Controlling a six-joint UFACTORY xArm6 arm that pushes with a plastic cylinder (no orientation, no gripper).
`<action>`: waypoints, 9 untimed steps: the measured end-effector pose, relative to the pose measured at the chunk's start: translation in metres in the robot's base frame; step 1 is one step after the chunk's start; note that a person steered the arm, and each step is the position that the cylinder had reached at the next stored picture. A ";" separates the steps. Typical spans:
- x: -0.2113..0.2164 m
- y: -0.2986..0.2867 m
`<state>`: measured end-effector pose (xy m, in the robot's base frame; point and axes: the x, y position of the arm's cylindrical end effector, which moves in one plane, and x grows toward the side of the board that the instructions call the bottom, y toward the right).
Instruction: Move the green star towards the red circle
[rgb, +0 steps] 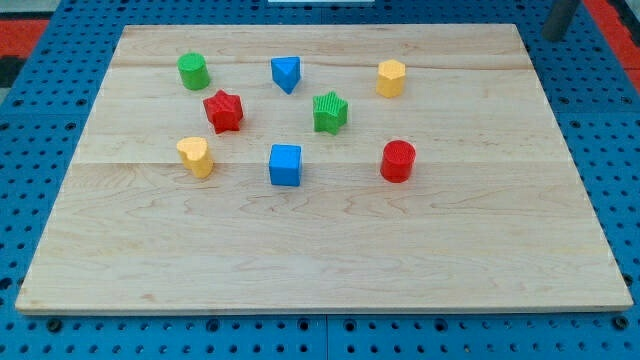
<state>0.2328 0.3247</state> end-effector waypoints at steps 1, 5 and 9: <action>0.056 -0.007; 0.165 -0.175; 0.095 -0.308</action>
<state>0.3277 0.0165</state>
